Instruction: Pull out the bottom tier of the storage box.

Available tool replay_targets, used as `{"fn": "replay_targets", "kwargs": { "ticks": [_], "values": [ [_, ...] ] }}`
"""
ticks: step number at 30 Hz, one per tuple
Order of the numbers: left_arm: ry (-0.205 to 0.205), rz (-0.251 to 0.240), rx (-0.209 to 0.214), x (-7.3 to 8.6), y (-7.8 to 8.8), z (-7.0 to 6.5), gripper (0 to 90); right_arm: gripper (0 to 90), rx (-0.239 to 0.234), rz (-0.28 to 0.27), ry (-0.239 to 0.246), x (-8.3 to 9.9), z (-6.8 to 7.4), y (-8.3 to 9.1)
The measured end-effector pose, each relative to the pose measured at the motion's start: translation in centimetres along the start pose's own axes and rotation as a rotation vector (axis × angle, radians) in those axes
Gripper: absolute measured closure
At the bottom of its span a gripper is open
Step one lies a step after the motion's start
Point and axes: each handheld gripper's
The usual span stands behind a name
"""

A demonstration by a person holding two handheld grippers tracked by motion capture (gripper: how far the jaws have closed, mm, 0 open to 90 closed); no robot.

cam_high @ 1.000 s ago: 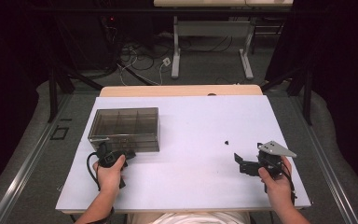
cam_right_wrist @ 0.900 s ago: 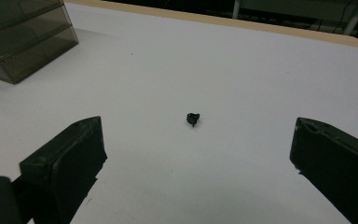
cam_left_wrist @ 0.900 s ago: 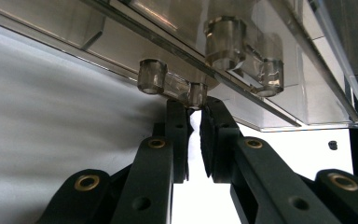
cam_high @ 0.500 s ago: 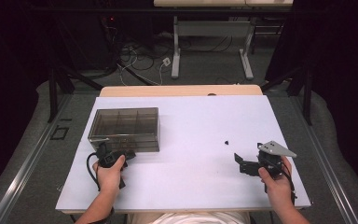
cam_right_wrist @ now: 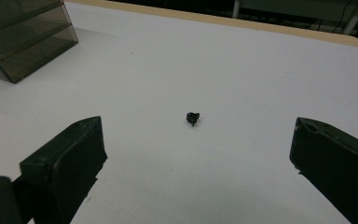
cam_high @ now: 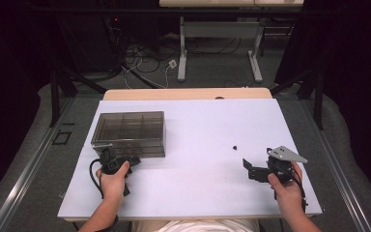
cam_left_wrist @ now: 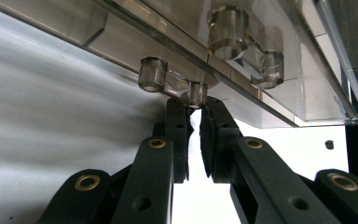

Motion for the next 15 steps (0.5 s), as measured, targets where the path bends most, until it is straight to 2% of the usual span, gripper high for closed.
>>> {"fn": "replay_targets", "kwargs": {
  "ticks": [6,15],
  "values": [
    [0.013,0.006,0.004,0.13,0.08,-0.01,82.0,2.9,0.001,0.001,0.002,0.00,0.01,0.03],
    [0.011,0.009,0.005,0.23,0.17,0.00,82.1,2.9,0.001,0.000,0.003,0.01,0.04,-0.01]
  ]
}}
Point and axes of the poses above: each handheld gripper's, and its own axes: y roughly backward along the jaws, x roughly out of its underside, z roughly to its left, and after that the axes turned 13 degrees about -x, right-handed
